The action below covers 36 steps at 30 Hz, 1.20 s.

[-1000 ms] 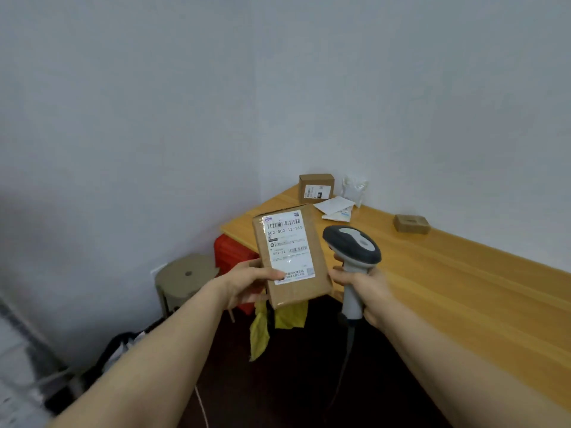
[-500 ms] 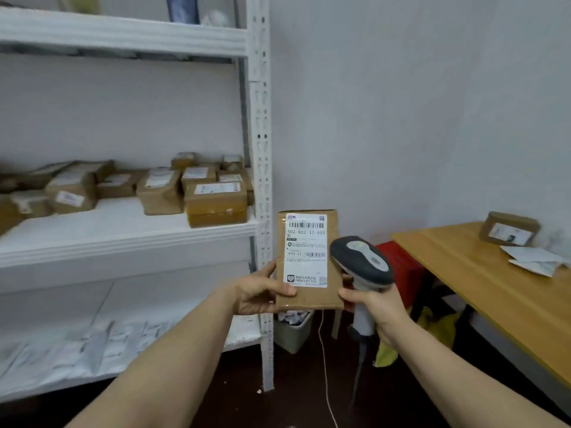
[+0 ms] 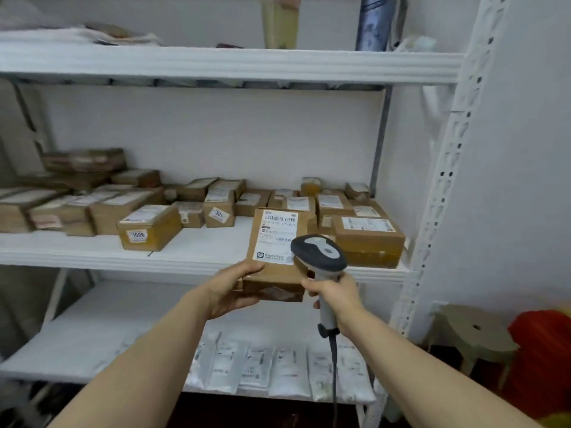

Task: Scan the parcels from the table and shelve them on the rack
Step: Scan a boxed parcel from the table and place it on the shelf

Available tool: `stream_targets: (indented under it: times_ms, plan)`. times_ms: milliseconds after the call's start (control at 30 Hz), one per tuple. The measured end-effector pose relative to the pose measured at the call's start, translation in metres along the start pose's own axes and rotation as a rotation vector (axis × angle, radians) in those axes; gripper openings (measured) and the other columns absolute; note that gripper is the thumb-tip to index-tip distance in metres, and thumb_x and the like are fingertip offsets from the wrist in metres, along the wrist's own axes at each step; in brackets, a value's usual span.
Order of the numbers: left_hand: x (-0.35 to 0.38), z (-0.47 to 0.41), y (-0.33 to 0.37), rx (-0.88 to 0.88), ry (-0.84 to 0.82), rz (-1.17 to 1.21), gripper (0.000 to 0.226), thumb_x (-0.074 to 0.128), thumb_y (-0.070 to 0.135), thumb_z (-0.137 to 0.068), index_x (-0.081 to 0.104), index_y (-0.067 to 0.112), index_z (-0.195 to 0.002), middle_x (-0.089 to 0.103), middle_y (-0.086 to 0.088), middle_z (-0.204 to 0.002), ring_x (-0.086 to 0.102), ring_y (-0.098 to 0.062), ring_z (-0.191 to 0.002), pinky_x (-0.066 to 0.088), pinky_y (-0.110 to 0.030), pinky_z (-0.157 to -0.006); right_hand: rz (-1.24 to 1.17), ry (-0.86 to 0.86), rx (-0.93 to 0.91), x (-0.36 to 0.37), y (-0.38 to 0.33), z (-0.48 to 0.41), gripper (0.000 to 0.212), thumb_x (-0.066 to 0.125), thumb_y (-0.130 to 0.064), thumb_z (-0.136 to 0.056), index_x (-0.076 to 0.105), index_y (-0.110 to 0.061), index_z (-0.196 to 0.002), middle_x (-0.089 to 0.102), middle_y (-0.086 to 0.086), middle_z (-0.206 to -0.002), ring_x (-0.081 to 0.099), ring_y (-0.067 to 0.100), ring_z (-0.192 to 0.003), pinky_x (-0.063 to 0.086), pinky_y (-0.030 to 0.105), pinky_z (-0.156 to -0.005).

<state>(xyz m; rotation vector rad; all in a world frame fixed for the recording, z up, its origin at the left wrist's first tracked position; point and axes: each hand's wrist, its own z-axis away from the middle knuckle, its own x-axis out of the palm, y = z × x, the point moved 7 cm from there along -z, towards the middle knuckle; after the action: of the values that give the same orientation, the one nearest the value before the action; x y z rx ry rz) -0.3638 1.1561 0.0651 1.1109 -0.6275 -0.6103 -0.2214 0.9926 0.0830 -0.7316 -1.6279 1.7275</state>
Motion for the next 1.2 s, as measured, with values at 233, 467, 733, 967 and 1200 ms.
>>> stream_targets:
  times_ms: [233, 467, 733, 967, 1200]
  plan:
    - [-0.086, -0.08, 0.046, -0.071, 0.148, -0.118, 0.034, 0.073, 0.043, -0.08, 0.062, 0.018, -0.101, 0.07, -0.01, -0.097, 0.066, -0.022, -0.091, 0.058, -0.028, -0.059, -0.059, 0.053, 0.123, 0.112, 0.005, -0.084, 0.027, 0.076, -0.002, -0.078, 0.061, -0.004, -0.101, 0.072, 0.009, -0.085, 0.071, 0.019, -0.073, 0.052, 0.025, -0.055]
    - [-0.094, -0.137, 0.074, 0.132, 0.029, -0.395, 0.065, 0.078, 0.03, -0.078, 0.047, 0.029, -0.135, 0.066, -0.004, -0.118, 0.065, -0.018, -0.099, 0.057, -0.028, -0.079, -0.028, 0.153, 0.146, 0.133, 0.011, -0.129, 0.027, 0.08, -0.009, -0.076, 0.06, -0.01, -0.095, 0.068, 0.009, -0.101, 0.065, 0.026, -0.095, 0.053, 0.04, -0.091]
    - [-0.065, -0.187, 0.102, 0.42, 0.285, -1.054, 0.054, 0.06, 0.028, -0.092, 0.041, 0.028, -0.142, 0.054, -0.012, -0.13, 0.054, -0.029, -0.115, 0.044, -0.036, -0.097, 0.015, 0.2, 0.158, 0.1, 0.016, -0.139, 0.022, 0.078, -0.007, -0.077, 0.06, -0.015, -0.086, 0.067, 0.006, -0.095, 0.064, 0.024, -0.09, 0.053, 0.038, -0.088]
    - [-0.046, -0.21, 0.111, 0.326, 0.399, -0.968, 0.067, 0.055, 0.007, -0.092, 0.022, 0.015, -0.15, 0.043, -0.021, -0.136, 0.054, -0.037, -0.113, 0.043, -0.041, -0.096, 0.005, 0.21, 0.157, 0.057, 0.019, -0.134, 0.03, 0.076, -0.004, -0.078, 0.062, -0.005, -0.105, 0.069, 0.01, -0.099, 0.066, 0.022, -0.09, 0.056, 0.032, -0.082]
    - [0.011, -0.163, 0.077, 0.379, 0.501, -0.791, 0.079, 0.067, 0.013, -0.083, 0.019, 0.005, -0.144, 0.016, -0.017, -0.146, 0.04, -0.037, -0.124, 0.044, -0.042, -0.095, 0.006, 0.166, 0.142, 0.009, 0.027, -0.107, 0.02, 0.074, 0.0, -0.08, 0.065, 0.0, -0.097, 0.07, 0.007, -0.077, 0.069, 0.017, -0.067, 0.057, 0.026, -0.062]
